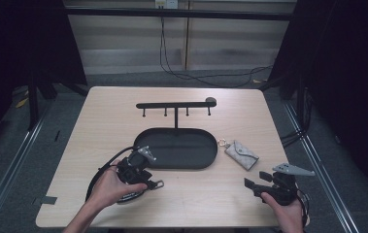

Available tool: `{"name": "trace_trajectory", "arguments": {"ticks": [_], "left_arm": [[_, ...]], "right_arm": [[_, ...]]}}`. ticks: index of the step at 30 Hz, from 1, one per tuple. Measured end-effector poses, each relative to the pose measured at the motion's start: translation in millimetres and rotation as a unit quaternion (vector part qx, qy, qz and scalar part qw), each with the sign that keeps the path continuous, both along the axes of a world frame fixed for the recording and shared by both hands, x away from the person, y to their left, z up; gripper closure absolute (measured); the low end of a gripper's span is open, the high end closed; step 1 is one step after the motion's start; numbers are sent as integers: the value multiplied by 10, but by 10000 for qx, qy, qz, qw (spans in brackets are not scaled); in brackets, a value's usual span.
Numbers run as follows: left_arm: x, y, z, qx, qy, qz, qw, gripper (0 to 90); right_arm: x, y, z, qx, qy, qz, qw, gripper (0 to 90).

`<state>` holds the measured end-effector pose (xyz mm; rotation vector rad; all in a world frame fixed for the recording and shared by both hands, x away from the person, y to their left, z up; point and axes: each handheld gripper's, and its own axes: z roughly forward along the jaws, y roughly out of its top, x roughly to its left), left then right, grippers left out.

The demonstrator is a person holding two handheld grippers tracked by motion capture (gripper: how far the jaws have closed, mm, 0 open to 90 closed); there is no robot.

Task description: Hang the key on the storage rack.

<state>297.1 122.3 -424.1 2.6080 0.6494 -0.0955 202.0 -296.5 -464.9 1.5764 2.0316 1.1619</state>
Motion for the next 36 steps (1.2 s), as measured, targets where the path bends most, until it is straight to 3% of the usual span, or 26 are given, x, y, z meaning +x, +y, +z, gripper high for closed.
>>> {"name": "trace_trajectory", "arguments": {"ticks": [5, 10, 14, 19, 20, 27, 36], "left_arm": [[48, -53, -64, 206, 68, -19, 9998, 501], [91, -96, -116, 359, 170, 105, 9992, 528], [109, -148, -144, 584, 130, -50, 9982, 550], [114, -168, -186, 705, 110, -196, 9973, 593], [111, -191, -214, 806, 118, -302, 9962, 605], [132, -274, -260, 1094, 90, -368, 9933, 648], [181, -347, -339, 1236, 229, -438, 9911, 644]], "right_arm": [[1, 1, -1, 1, 14, -1, 10000, 275], [5, 2, -4, -15, 34, -2, 10000, 275], [5, 2, -3, -22, 37, -12, 10000, 275], [3, 7, -7, -65, 49, -13, 10000, 275], [8, 10, -10, -71, 56, -13, 10000, 275], [10, 7, -12, -56, 75, -17, 10000, 268], [8, 13, -11, -56, 70, -2, 10000, 265]]}}
